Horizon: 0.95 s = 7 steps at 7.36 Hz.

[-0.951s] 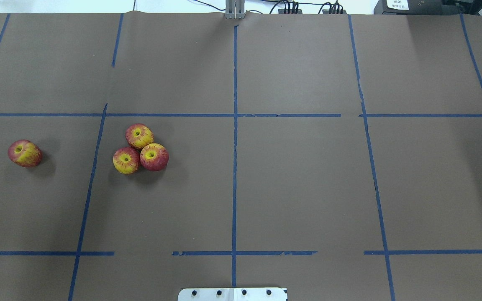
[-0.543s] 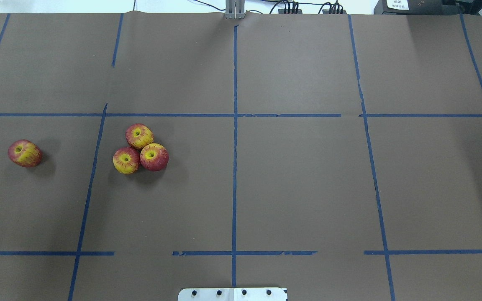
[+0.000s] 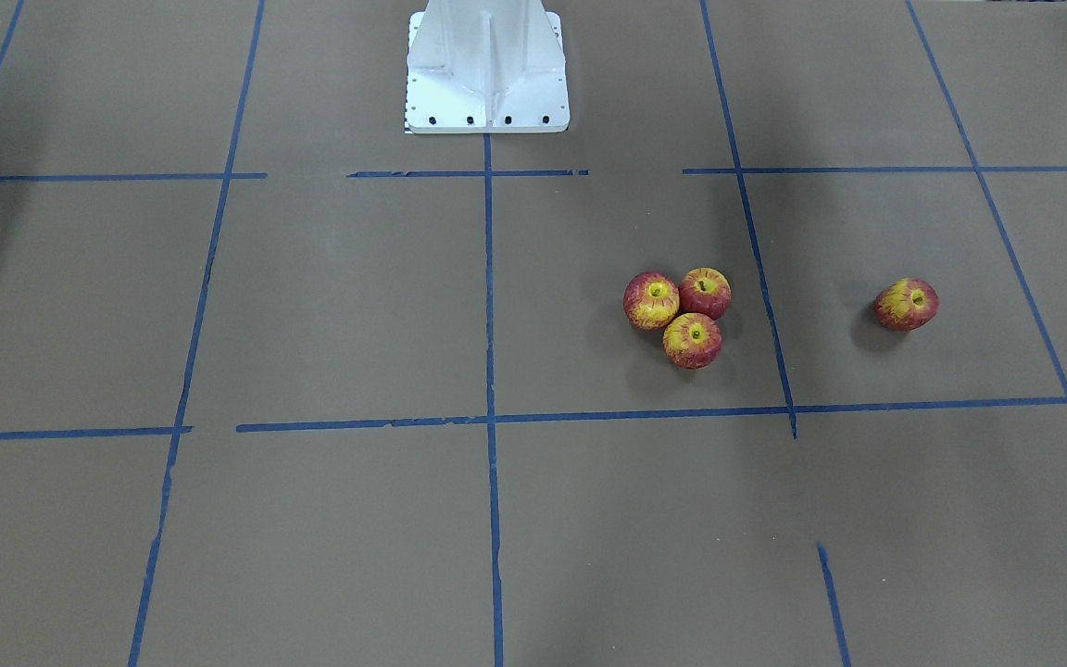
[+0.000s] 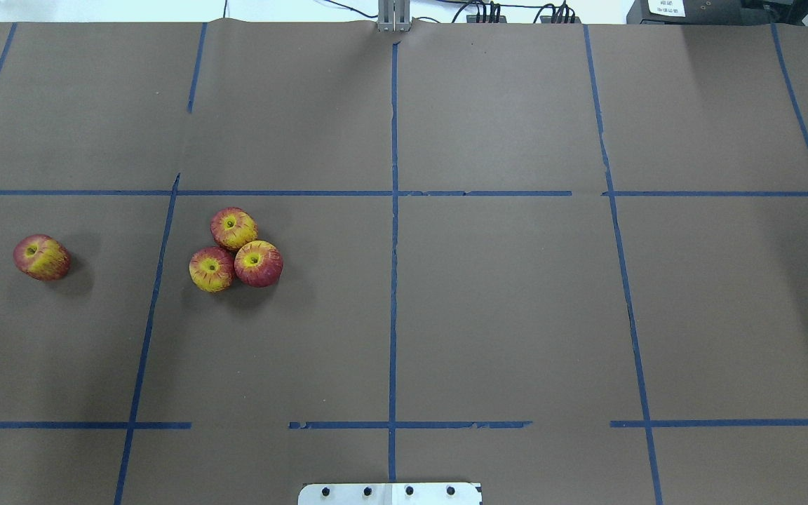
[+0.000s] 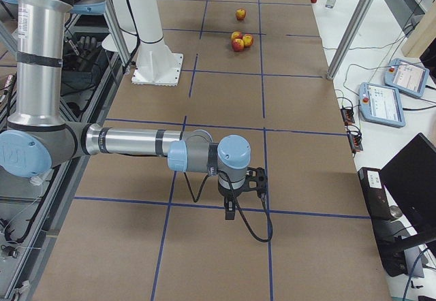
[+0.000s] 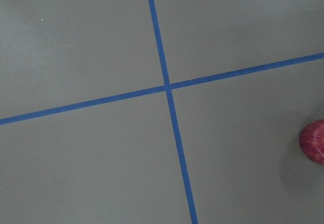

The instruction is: Stack apples

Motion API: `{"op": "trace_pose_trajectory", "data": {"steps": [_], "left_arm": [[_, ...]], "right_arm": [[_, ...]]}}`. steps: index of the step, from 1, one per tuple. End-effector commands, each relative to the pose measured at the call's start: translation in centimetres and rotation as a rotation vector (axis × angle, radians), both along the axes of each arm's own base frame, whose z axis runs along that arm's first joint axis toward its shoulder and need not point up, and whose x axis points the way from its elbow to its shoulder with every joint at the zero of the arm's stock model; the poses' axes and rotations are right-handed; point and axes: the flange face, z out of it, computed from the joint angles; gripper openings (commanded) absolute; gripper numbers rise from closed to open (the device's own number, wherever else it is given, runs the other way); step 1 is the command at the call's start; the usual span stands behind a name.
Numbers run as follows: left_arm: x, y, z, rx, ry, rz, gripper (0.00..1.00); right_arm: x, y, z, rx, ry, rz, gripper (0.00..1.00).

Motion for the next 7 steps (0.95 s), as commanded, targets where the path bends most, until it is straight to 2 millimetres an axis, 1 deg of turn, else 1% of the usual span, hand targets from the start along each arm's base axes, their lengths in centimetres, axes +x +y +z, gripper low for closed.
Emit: {"op": "trace_pose_trajectory", "data": {"steps": [1, 2, 3, 4, 5, 6, 7], "left_arm": [[7.4, -0.6, -1.9, -0.031, 0.065, -0.048, 1.0], [11.1, -0.4, -2.8, -0.068, 0.102, -0.06, 1.0], [13.8, -0.2, -3.3, -0.107, 0.122, -0.076, 1.0], [16.6, -0.5, -3.6, -0.122, 0.084, -0.112, 1.0], [18.4, -0.7, -3.4, -0.135, 0.066, -0.121, 1.0], [20.9, -0.9, -3.9, -0.167, 0.07, -0.122, 1.0], [23.2, -1.7, -3.6, -0.198, 0.062, -0.136, 1.0]], "right_arm": [[0.0, 0.0, 0.0, 0.0, 0.0, 0.0, 1.0], [0.0, 0.0, 0.0, 0.0, 0.0, 0.0, 1.0], [0.0, 0.0, 0.0, 0.0, 0.0, 0.0, 1.0], [0.0, 0.0, 0.0, 0.0, 0.0, 0.0, 1.0], [0.0, 0.0, 0.0, 0.0, 0.0, 0.0, 1.0], [0.0, 0.0, 0.0, 0.0, 0.0, 0.0, 1.0], [0.0, 0.0, 0.0, 0.0, 0.0, 0.0, 1.0]]}}
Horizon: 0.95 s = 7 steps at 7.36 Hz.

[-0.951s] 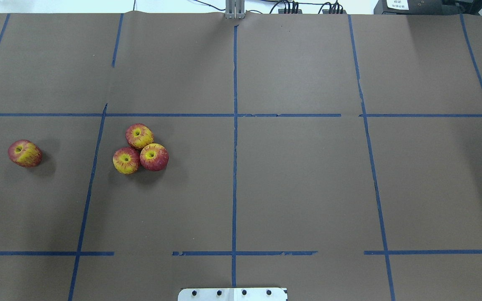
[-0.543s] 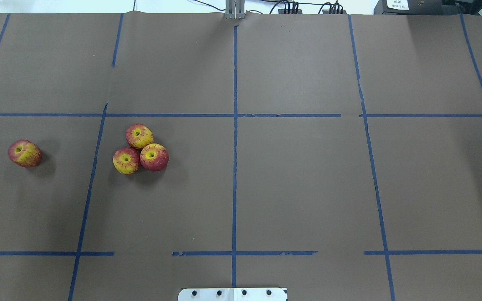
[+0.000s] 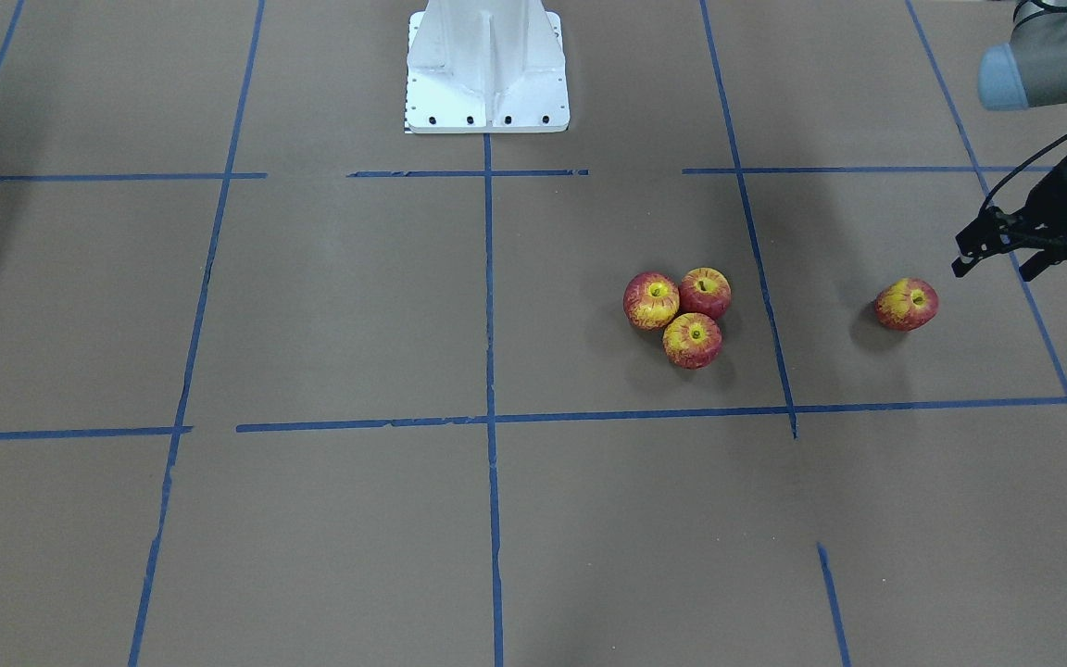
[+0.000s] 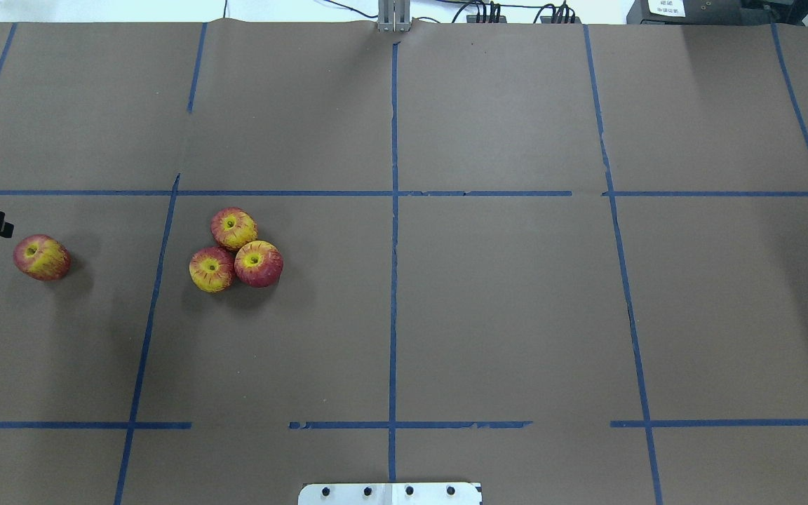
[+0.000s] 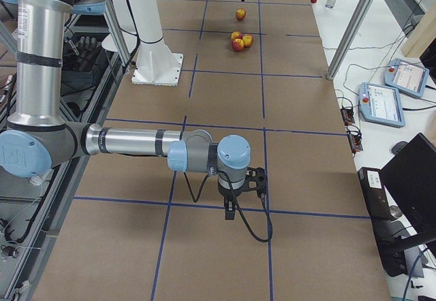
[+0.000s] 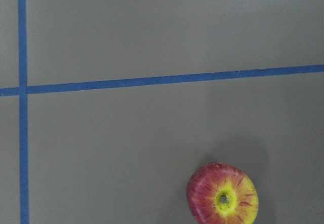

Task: Stack apples
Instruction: 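Lower the left gripper onto the lone red-yellow apple and grasp it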

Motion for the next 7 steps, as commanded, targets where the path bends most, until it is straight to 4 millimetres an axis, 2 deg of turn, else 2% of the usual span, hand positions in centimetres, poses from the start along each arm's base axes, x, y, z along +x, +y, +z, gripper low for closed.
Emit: {"op": "trace_pose_trajectory", "data": {"steps": [1, 3, 7], "left_arm": [[4.1, -1.0, 0.7, -0.041, -0.004, -0.018, 1.0], [5.0, -0.8, 2.4, -0.039, 0.005, -0.02, 1.0], [6.6, -0.1, 3.0, -0.052, 0.0, 0.01, 1.0]], "right_arm": [[0.0, 0.0, 0.0, 0.0, 0.0, 0.0, 1.0], [0.0, 0.0, 0.0, 0.0, 0.0, 0.0, 1.0], [0.0, 0.0, 0.0, 0.0, 0.0, 0.0, 1.0]]}}
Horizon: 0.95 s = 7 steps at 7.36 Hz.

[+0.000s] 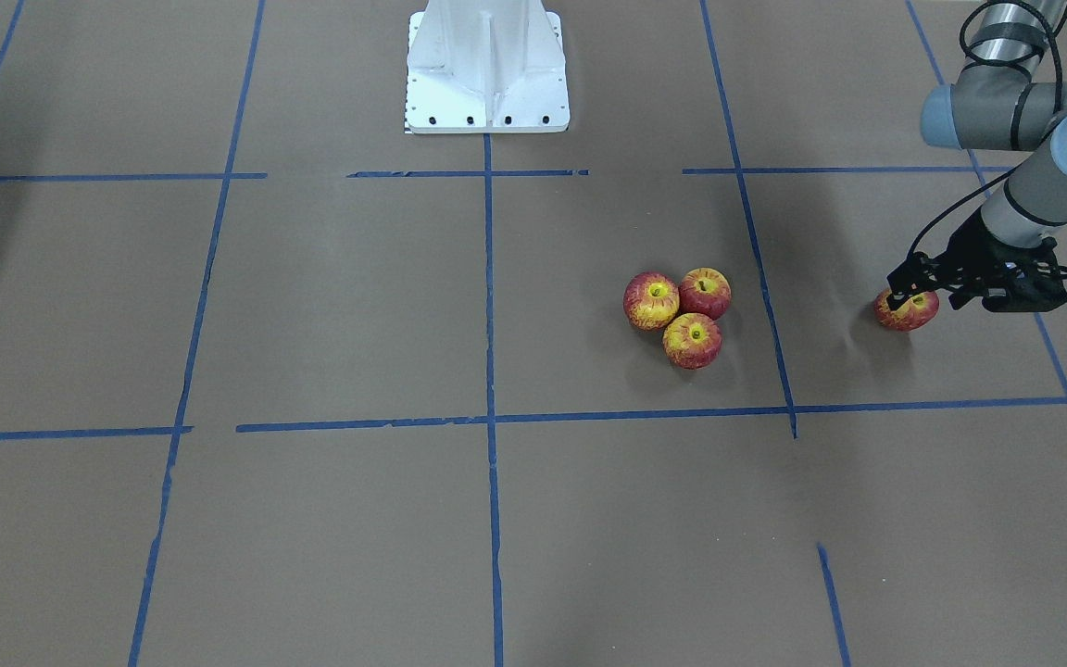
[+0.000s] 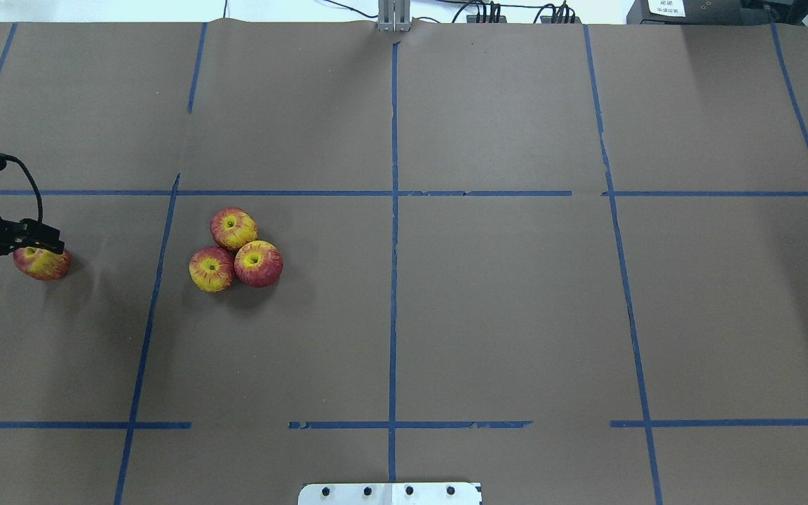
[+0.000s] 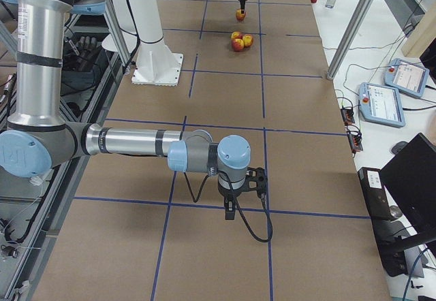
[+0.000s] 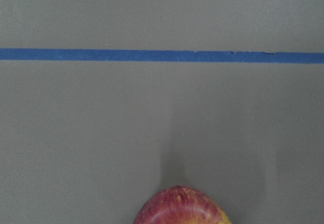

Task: Stack apples
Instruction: 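Lower the left gripper onto the lone red-yellow apple and grasp it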

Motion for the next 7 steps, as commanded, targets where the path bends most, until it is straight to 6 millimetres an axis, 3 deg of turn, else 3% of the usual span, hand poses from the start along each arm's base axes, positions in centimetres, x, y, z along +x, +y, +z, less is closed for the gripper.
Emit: {"op": "trace_pose_trajectory", "data": {"steps": [1, 2, 3, 4, 5, 7], "left_arm": [[0.7, 0.4, 0.9, -0.013, -0.01, 0.016, 1.0], [0.9, 0.5, 1.0, -0.015, -0.011, 0.02, 1.0], [1.4, 0.7, 1.0, -0.017, -0.009, 0.03, 0.85], [1.4, 0.7, 0.7, -0.017, -0.001, 0.035, 0.27], [1.4, 0.8, 0.5, -0.015, 0.002, 0.036, 0.07], [1.5, 1.0, -3.1, -0.032, 0.031, 0.045, 0.05]], "right_arm": [[0.0, 0.0, 0.0, 0.0, 0.0, 0.0, 1.0], [0.0, 0.0, 0.0, 0.0, 0.0, 0.0, 1.0], [0.0, 0.0, 0.0, 0.0, 0.0, 0.0, 1.0], [0.0, 0.0, 0.0, 0.0, 0.0, 0.0, 1.0], [0.0, 0.0, 0.0, 0.0, 0.0, 0.0, 1.0], [0.0, 0.0, 0.0, 0.0, 0.0, 0.0, 1.0]]}}
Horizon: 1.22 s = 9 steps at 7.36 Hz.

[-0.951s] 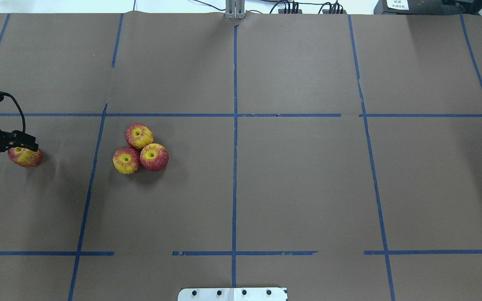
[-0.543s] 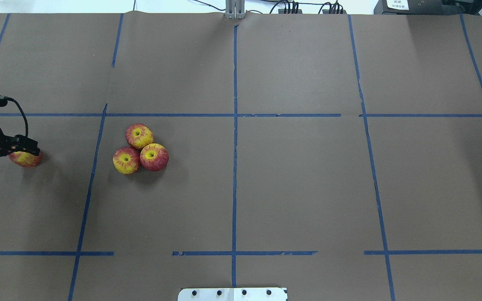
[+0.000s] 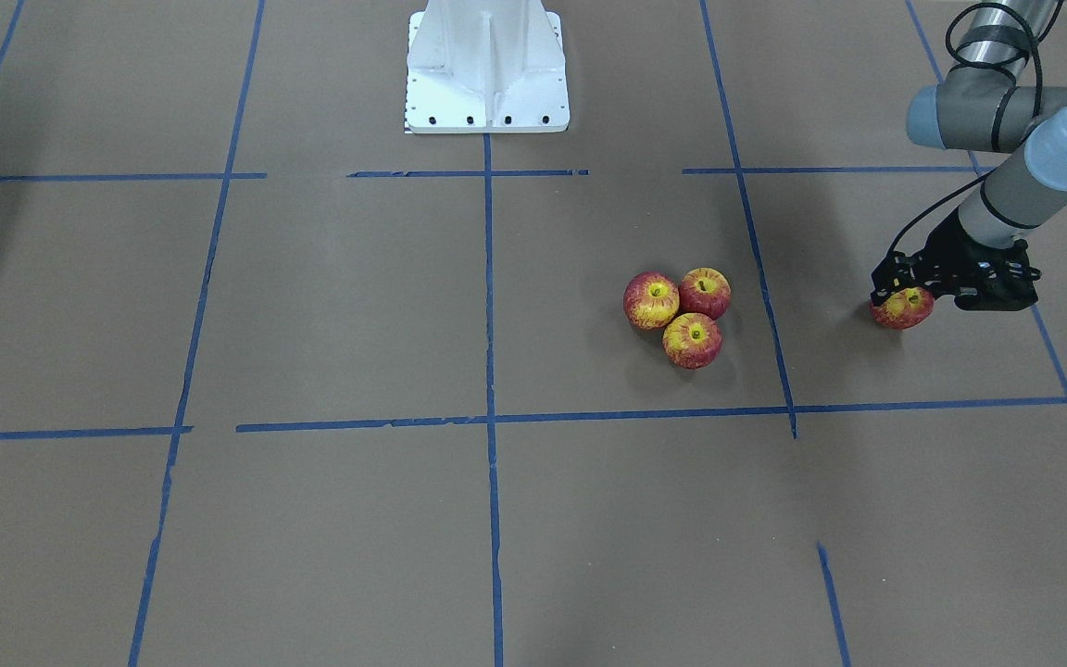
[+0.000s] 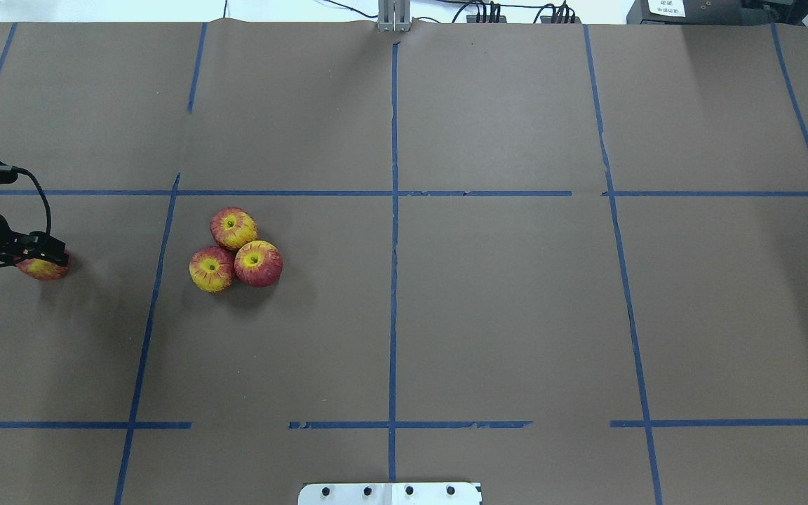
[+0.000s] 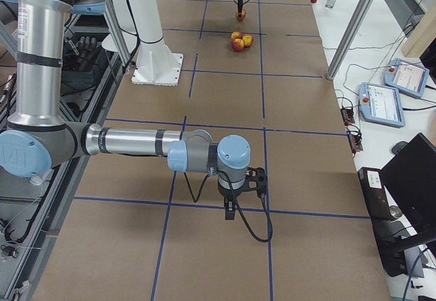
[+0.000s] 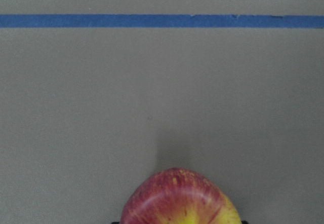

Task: Stack apples
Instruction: 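Lower the left gripper onto the lone red-yellow apple and grasp it, then carry the apple with the left gripper over the three-apple cluster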

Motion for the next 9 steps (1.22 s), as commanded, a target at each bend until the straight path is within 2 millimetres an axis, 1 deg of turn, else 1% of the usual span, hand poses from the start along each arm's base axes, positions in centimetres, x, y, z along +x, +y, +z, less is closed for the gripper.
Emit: {"op": "trace_pose_trajectory", "data": {"steps": [1, 2, 3, 4, 5, 6, 7, 9], "left_arm": [[0.8, -0.8, -5.8, -0.047, 0.005, -0.003, 0.05], [1.7, -2.1, -10.0, -0.108, 0.007, -0.063, 0.05], [3.2, -4.0, -14.6, -0.178, 0.055, -0.171, 0.05], [5.2, -5.0, -19.0, -0.208, 0.111, -0.216, 0.05], [8.4, -4.5, -21.7, -0.242, 0.139, -0.218, 0.05], [10.8, -3.9, -22.8, -0.259, 0.131, -0.265, 0.04], [13.2, -2.6, -23.1, -0.265, 0.117, -0.296, 0.04], [15.0, -2.2, -24.6, -0.298, 0.133, -0.33, 0.04]], "right_arm": [[0.0, 0.0, 0.0, 0.0, 0.0, 0.0, 1.0], [0.0, 0.0, 0.0, 0.0, 0.0, 0.0, 1.0], [0.0, 0.0, 0.0, 0.0, 0.0, 0.0, 1.0], [0.0, 0.0, 0.0, 0.0, 0.0, 0.0, 1.0], [0.0, 0.0, 0.0, 0.0, 0.0, 0.0, 1.0], [0.0, 0.0, 0.0, 0.0, 0.0, 0.0, 1.0], [0.0, 0.0, 0.0, 0.0, 0.0, 0.0, 1.0], [0.0, 0.0, 0.0, 0.0, 0.0, 0.0, 1.0]]}}
